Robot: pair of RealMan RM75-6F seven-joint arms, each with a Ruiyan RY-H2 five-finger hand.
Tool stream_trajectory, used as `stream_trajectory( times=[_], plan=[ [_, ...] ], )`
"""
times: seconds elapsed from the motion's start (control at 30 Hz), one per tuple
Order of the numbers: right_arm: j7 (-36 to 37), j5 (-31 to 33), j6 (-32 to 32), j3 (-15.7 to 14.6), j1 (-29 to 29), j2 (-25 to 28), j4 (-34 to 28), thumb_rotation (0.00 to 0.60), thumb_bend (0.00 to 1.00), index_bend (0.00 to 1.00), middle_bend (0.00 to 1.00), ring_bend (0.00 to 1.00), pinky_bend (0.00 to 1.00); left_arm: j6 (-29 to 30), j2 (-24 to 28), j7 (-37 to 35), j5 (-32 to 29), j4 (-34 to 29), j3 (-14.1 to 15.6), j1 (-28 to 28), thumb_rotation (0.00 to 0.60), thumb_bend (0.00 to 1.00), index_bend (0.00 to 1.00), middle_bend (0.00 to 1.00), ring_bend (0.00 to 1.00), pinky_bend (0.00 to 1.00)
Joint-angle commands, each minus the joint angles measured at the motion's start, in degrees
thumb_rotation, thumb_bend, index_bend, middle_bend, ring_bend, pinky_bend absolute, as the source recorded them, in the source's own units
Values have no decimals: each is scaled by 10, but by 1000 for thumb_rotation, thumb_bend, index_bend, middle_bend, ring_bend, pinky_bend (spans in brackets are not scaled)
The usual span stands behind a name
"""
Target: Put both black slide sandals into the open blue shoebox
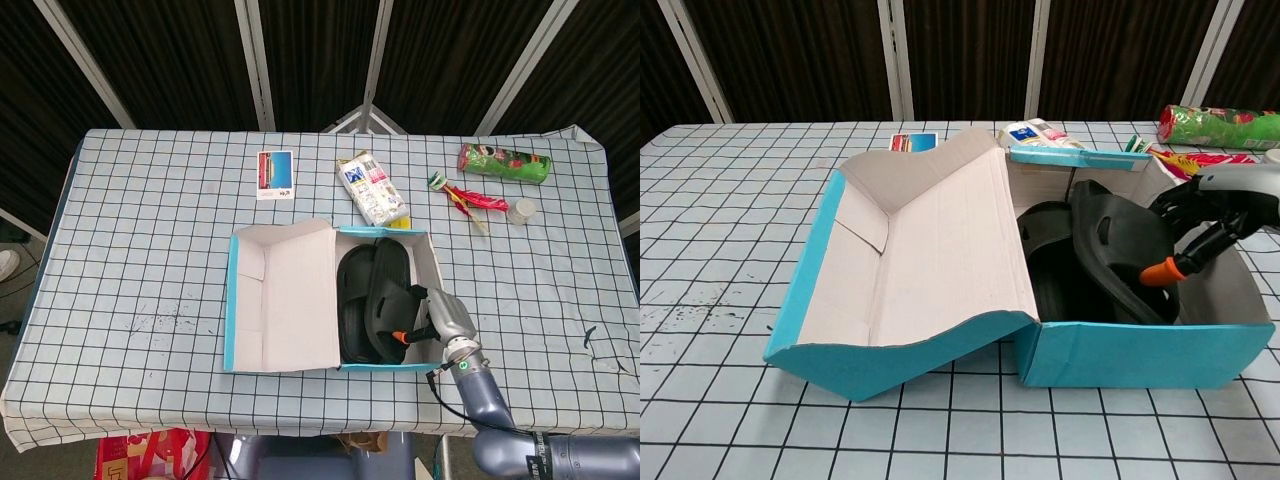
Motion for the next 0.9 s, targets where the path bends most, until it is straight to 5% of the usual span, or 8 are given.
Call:
stream_trajectory(
  times=[0.03, 0.9],
  plan=[
    [-6, -8, 3, 0, -4, -6, 5, 600, 649, 590, 415, 446, 323, 0, 0, 1, 0, 0, 0, 0, 600, 373, 76, 0, 0, 101],
    [-67, -36, -7, 5, -21, -22, 14, 600, 631, 557, 410, 434, 302, 2, 2, -1, -1, -2, -1, 2, 600, 373, 76, 0, 0, 101]
  ],
)
